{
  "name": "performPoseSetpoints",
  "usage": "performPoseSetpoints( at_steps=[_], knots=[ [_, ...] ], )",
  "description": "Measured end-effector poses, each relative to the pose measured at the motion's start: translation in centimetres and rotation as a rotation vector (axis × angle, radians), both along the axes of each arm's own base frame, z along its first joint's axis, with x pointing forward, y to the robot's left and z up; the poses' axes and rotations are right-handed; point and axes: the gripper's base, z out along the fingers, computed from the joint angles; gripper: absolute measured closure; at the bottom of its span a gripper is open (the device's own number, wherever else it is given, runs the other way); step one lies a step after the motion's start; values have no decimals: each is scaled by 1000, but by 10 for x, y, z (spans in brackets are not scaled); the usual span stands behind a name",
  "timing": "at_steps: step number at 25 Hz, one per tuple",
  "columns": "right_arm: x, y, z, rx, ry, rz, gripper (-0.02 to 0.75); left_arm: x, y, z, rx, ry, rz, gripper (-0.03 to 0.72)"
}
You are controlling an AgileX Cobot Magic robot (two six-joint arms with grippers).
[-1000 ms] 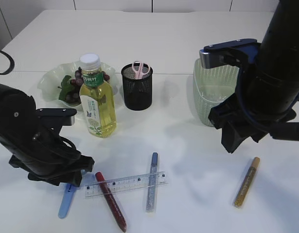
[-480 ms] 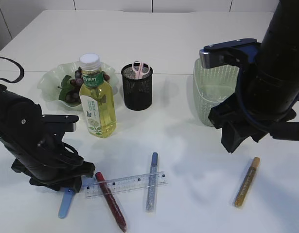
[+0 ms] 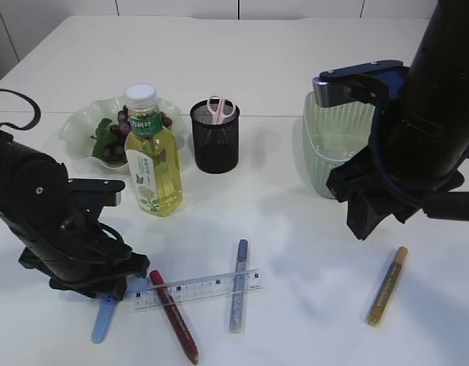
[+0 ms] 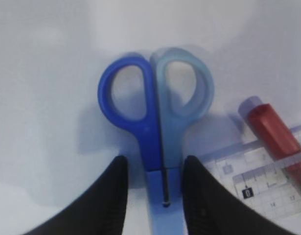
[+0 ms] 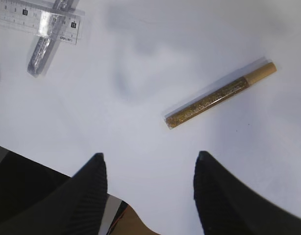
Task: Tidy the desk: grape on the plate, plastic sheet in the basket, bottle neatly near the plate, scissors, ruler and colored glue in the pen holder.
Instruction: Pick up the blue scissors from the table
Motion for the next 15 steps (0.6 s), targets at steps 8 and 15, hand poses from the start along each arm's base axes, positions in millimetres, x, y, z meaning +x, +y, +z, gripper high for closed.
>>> performPoseSetpoints(
  at_steps=[8, 15],
  knots=[
    [0, 0, 0, 2, -4, 0, 289, 0, 1, 0, 10, 3, -9, 543],
    [1, 0, 0, 3, -6, 2, 289, 0, 1, 0, 12, 8, -9, 564]
  ],
)
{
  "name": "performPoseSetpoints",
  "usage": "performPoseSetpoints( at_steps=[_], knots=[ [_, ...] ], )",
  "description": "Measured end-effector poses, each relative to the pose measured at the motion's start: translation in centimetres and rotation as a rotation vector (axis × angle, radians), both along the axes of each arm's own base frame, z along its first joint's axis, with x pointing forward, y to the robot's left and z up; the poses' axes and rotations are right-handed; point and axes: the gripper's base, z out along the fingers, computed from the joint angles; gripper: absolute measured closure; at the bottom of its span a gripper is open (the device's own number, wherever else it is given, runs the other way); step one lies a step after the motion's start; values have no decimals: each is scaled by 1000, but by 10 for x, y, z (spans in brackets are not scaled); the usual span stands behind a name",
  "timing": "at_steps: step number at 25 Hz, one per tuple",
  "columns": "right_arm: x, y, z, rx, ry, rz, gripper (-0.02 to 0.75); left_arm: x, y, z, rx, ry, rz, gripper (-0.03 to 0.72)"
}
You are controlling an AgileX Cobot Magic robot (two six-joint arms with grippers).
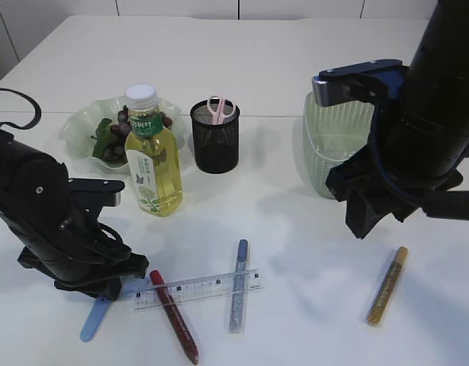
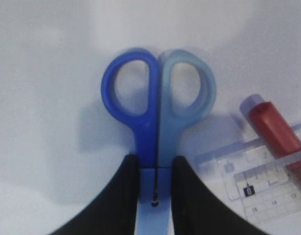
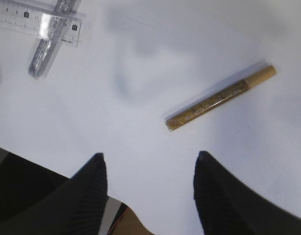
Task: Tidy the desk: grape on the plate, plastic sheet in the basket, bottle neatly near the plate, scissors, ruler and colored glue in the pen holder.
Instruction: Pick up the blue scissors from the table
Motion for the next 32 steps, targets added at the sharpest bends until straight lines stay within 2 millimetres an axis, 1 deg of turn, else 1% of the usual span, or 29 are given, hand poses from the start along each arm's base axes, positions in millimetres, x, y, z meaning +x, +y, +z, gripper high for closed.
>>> performPoseSetpoints(
  at_steps=[7, 9, 12, 16, 18, 20, 21, 24, 25, 26, 28, 32],
  knots=[
    [0, 0, 0, 0, -1, 1, 289, 0, 0, 2, 1, 2, 0, 570],
    [0, 0, 0, 0, -1, 1, 289, 0, 0, 9, -11, -19, 2, 631],
    [0, 0, 0, 0, -1, 4, 289, -2, 1, 10, 0, 0, 2, 667],
    [0, 0, 0, 0, -1, 4, 289, -3, 2, 13, -3, -4, 2, 675],
    [0, 0, 0, 0, -1, 4, 289, -3, 2, 13, -3, -4, 2, 666],
    [0, 0, 0, 0, -1, 4, 289, -3, 2, 13, -3, -4, 2, 620],
    [0, 0, 0, 0, -1, 4, 289, -3, 2, 13, 0, -6, -2, 571],
    [0, 0, 0, 0, -1, 5, 289, -2, 2, 13, 8, -10, -19, 377],
    [0, 0, 0, 0, -2, 5, 289, -2, 2, 13, 12, -12, -39, 322],
    [0, 0, 0, 0, -2, 5, 289, -2, 2, 13, 17, -15, -64, 286],
    [0, 0, 0, 0, -2, 5, 289, -2, 2, 13, 27, -20, -119, 255],
    [0, 0, 0, 0, -2, 5, 289, -2, 2, 14, 41, -32, -207, 239]
  ],
)
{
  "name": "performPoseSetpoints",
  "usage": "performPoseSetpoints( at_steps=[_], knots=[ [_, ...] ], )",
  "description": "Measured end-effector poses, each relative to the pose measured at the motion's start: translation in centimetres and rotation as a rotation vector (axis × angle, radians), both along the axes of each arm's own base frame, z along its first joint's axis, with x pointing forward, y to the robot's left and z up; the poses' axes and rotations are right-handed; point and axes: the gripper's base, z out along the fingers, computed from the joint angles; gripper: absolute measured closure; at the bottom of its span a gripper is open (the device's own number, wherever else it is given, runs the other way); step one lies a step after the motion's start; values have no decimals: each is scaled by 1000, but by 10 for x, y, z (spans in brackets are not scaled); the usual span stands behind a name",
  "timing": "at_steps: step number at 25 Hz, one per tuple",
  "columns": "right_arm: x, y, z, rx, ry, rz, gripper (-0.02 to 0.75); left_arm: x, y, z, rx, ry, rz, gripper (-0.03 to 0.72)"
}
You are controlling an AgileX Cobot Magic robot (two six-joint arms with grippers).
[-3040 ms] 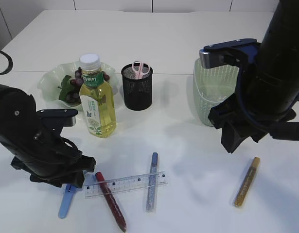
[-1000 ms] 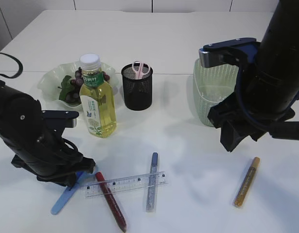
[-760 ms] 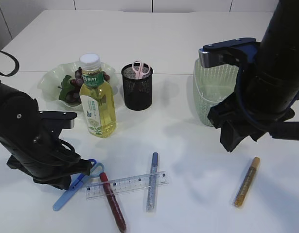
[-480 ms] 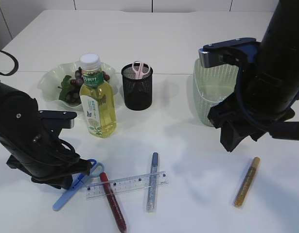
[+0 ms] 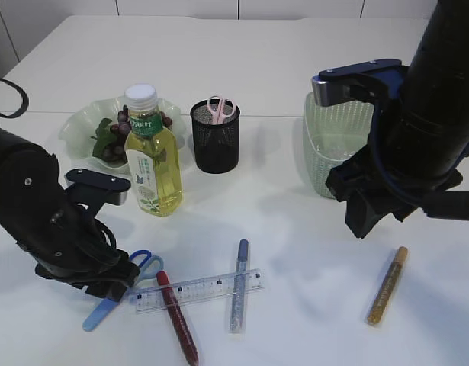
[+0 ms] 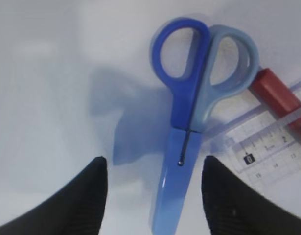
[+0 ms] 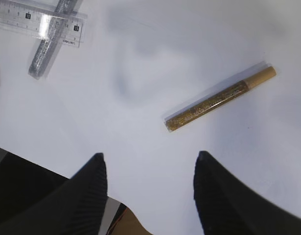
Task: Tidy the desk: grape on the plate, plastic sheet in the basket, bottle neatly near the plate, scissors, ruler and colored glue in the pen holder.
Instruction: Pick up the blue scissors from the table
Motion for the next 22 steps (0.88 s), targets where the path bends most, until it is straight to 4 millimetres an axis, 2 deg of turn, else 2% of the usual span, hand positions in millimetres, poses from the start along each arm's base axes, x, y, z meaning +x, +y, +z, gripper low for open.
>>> performPoseSetpoints(
  at_steps=[4, 11, 22],
  knots=[
    [0, 0, 0, 0, 0, 1, 289, 1, -1, 0, 4, -15, -48, 243],
    [0, 0, 0, 0, 0, 2, 289, 2, -4, 1, -20, -31, -106, 298],
    [0, 0, 0, 0, 0, 4, 289, 2, -5, 1, -21, -44, -157, 307]
  ],
)
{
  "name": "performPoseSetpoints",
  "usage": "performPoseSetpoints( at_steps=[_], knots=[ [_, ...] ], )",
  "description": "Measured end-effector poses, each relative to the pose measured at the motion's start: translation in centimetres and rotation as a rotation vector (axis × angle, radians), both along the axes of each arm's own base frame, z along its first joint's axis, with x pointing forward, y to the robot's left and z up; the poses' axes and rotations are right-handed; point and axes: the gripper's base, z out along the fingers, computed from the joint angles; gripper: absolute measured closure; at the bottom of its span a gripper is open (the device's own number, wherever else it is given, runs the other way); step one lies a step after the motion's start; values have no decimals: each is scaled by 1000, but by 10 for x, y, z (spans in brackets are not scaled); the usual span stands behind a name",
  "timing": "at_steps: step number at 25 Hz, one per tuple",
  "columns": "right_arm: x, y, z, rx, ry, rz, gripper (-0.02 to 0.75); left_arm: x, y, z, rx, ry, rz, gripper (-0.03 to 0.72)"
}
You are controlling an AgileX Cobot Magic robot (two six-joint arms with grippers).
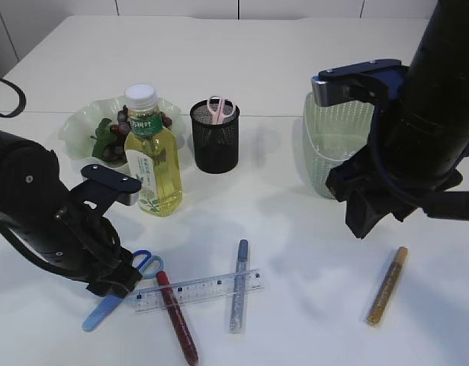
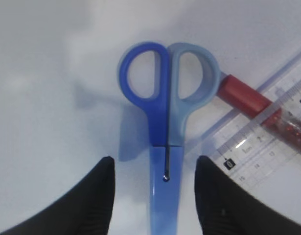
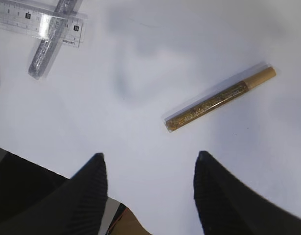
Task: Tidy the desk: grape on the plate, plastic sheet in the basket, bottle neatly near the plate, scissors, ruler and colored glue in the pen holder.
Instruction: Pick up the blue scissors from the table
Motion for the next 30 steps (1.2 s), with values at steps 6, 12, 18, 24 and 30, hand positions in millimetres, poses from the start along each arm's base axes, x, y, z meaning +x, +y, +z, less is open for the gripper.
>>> performPoseSetpoints(
  at_steps=[6, 12, 18, 24, 30],
  knots=[
    [0, 0, 0, 0, 0, 0, 289, 0, 0, 0, 1, -1, -14, 311],
    [0, 0, 0, -1, -1, 7, 289, -1, -1, -4, -2, 17, -14, 314],
    [0, 0, 0, -1, -1, 11, 289, -2, -1, -10, 13, 43, -22, 314],
    [0, 0, 0, -1, -1, 14, 289, -2, 0, -15, 24, 60, -36, 314],
    [0, 0, 0, -2, -2, 21, 290, -2, -1, -16, 25, 61, -40, 326]
  ],
)
